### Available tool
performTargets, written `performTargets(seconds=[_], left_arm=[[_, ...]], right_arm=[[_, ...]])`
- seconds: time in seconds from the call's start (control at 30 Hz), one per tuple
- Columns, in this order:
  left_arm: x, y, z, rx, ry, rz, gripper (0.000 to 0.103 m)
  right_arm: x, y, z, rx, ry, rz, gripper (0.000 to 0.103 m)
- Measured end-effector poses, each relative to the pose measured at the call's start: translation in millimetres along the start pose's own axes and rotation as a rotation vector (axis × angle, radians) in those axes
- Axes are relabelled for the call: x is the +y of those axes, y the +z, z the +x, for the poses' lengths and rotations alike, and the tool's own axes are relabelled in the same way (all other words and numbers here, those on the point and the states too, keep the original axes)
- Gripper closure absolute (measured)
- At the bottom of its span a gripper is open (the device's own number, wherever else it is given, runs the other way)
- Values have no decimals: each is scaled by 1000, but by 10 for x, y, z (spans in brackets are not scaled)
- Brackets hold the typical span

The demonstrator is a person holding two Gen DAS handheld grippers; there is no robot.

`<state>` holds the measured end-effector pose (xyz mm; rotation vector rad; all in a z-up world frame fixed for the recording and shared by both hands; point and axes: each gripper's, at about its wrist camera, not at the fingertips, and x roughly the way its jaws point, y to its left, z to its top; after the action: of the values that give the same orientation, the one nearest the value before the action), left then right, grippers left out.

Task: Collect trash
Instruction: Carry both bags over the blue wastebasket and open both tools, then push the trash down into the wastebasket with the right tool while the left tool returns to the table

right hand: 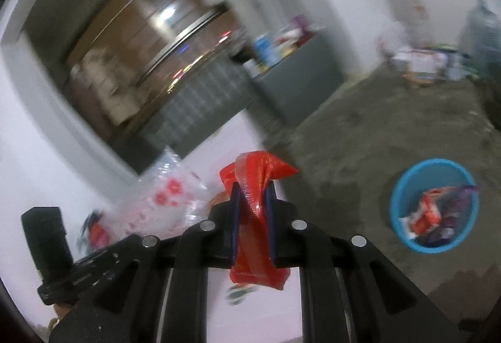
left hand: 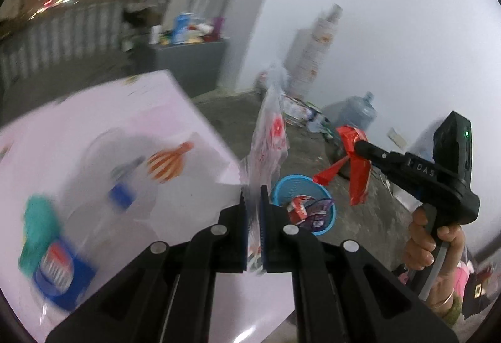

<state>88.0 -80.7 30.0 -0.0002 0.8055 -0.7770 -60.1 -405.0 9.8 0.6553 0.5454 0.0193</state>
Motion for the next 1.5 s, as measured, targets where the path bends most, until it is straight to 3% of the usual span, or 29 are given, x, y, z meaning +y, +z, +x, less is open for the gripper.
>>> performTargets(seconds=[0.17,0.33,0.47,0.63,0.73,0.8,0.87,1.0,1.17,1.4,1.5], left_arm=[[-589,455,822,136,-84,130,98],[-1052,556,1765,301,-120,227,98],[-1434,502,2639,418,-97,293,98],[-1692,337,3544,519,-41,362,97],[-1846,160,3901,546,1,417,97],[-1863,58,4115,581,8,414,91],[-1815,12,4213,605,7,384,83],[-1776,-3,4233,606,-28,365,68],[-1740,122,4062,569,-25,387,67],[-1537,525,3412,431,-19,355,61],[-1393,693,3000,359,-1,344,59]], right_arm=[[-714,47,-154,-69,-127,198,89],[-1470,-55,-57,-59,-247,392,88],[-2076,-193,123,-6,-328,553,87],[-2666,-327,373,25,-346,716,85],[-2911,-317,536,25,-349,759,74],[-3071,-331,681,52,-369,769,54],[-3192,-352,819,88,-431,769,48],[-3226,-397,860,110,-466,755,40],[-3139,-395,746,78,-477,742,38],[-2831,-198,468,16,-502,641,35],[-2635,-83,419,11,-465,557,35]])
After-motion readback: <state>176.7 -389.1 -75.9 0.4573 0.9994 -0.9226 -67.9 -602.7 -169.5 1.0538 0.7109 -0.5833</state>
